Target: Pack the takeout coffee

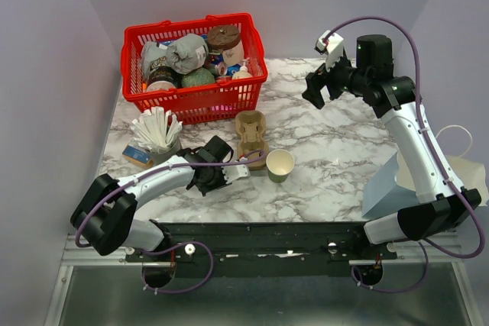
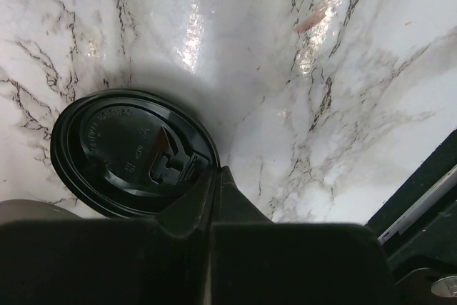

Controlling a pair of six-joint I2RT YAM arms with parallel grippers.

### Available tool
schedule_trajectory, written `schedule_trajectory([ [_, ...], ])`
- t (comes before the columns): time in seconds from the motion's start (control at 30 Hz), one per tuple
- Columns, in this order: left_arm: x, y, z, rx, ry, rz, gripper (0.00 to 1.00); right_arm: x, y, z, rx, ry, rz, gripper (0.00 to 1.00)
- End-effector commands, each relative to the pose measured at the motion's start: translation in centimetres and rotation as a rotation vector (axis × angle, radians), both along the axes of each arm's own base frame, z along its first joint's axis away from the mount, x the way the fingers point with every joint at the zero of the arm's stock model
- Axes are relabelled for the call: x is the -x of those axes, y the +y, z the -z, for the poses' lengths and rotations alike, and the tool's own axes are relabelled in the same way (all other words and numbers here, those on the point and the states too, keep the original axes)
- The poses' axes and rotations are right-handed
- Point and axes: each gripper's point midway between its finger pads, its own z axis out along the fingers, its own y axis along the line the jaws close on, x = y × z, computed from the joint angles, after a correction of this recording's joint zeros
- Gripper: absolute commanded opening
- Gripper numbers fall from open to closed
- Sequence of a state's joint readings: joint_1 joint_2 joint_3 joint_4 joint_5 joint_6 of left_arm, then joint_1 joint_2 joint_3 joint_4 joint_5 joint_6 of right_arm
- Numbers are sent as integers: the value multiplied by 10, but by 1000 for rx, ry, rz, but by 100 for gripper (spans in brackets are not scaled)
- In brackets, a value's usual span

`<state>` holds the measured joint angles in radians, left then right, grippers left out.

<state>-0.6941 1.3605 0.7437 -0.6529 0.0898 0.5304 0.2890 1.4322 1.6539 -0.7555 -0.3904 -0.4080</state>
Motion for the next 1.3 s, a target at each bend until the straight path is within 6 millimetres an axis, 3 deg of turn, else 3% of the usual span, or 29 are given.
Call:
schedule_trajectory([
  [0.0,3,1,1,-5,5,17,0,0,5,-6,-18,-4,-10,99],
  [0.2,2,-6,-12,41,-1,30,0,6,8,-5,-30,30,-27,99],
  [0.33,0,-23,-42,126,18,35,0,8,16,-8,-80,50,-47,99],
  [0.37,-6,-35,-60,183,9,46,0,11,23,-8,-106,62,-78,99],
  [0.5,-16,-55,-100,288,27,70,0,20,44,-12,-184,48,-209,99],
  [0.53,-18,-61,-110,319,34,76,0,22,47,-4,-198,63,-225,99],
  [0.57,-25,-72,-129,367,25,88,0,27,50,-7,-223,54,-251,99],
  [0.6,-16,-82,-141,438,78,115,0,25,54,-11,-257,45,-253,99],
  [0.67,-25,-96,-171,534,69,123,0,30,59,-3,-295,81,-268,99],
  [0.77,-33,-117,-208,690,54,135,0,52,70,1,-361,131,-374,100],
  [0.93,-37,-156,-258,935,170,91,0,68,67,10,-383,138,-420,100],
  [1.0,-36,-172,-267,1030,249,109,0,74,65,13,-409,173,-449,100],
  [1.03,-32,-176,-270,1060,348,33,0,71,60,18,-423,200,-436,100],
  [1.07,-24,-179,-263,1076,428,42,0,72,59,17,-437,215,-447,100],
  [1.13,-27,-186,-266,1124,459,58,0,70,53,24,-453,250,-439,100],
  [1.27,-25,-192,-252,1148,657,-27,0,75,48,37,-464,297,-476,100],
])
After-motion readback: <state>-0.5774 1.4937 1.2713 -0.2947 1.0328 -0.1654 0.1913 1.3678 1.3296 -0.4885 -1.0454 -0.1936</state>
